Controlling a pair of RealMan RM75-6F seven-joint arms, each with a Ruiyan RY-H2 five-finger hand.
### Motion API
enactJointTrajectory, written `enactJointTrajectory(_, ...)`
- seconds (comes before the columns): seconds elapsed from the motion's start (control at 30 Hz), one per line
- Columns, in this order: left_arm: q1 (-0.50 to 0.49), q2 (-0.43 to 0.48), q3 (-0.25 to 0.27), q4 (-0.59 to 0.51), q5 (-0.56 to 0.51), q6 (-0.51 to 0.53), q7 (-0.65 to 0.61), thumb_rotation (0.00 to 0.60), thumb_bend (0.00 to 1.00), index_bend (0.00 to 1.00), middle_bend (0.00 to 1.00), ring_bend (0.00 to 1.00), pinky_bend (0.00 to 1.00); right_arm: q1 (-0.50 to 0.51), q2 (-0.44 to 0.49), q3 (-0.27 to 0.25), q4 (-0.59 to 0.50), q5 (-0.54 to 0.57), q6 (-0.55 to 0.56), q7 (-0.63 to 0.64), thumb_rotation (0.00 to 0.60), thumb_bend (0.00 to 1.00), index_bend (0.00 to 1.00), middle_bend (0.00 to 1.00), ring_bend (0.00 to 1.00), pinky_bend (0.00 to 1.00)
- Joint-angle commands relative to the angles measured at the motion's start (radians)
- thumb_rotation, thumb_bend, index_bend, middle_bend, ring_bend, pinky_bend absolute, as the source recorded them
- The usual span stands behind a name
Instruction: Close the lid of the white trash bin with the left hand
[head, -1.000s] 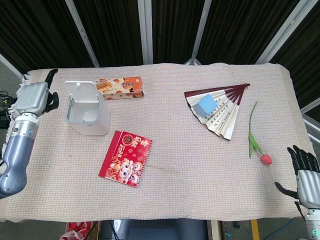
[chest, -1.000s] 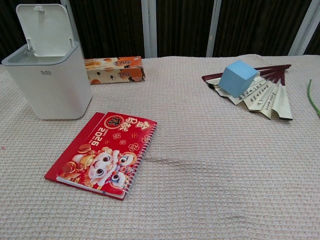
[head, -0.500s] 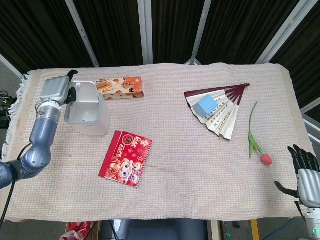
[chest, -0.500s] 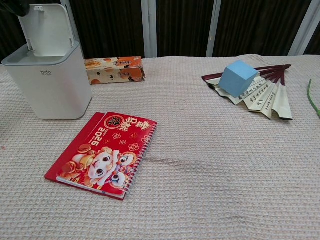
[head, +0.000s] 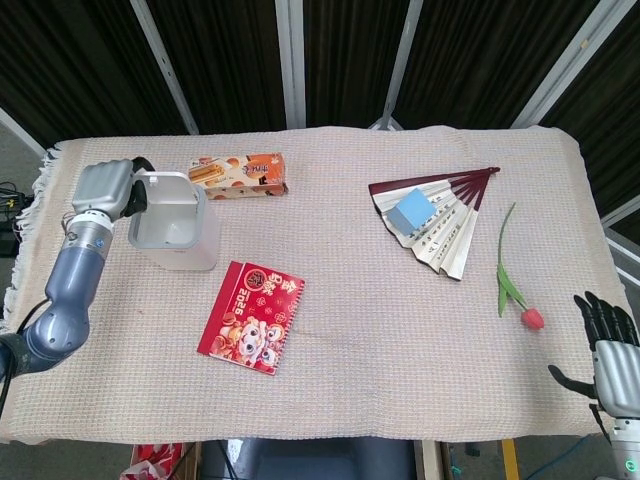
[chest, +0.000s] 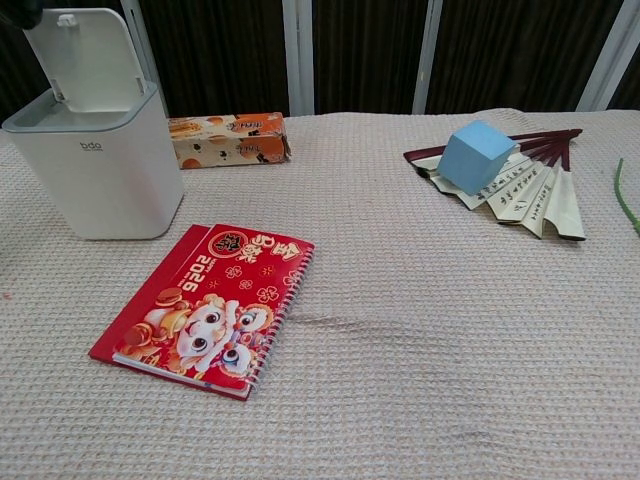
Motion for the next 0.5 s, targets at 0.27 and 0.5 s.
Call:
enactJointTrajectory(0.27, 0.073, 0.065, 0.061, -0.113, 0.113, -0.012, -0.077, 0.6, 0.77, 0.35, 1.0, 0.94, 1.0, -0.004, 0.001, -0.007, -0.002, -0.016, 0.009, -0.001, 0.6, 0.19, 0.0, 0.0, 0.0, 0.0)
enactJointTrajectory(0.5, 0.099, 0.047, 0.103, -0.132, 0.179, -0.006, -0.102, 0.6, 0.77, 0.34, 1.0, 0.94, 1.0, -0.006, 0.001, -0.009, -0.003, -0.021, 0.013, 0.001, 0.6, 0.19, 0.0, 0.0, 0.0, 0.0)
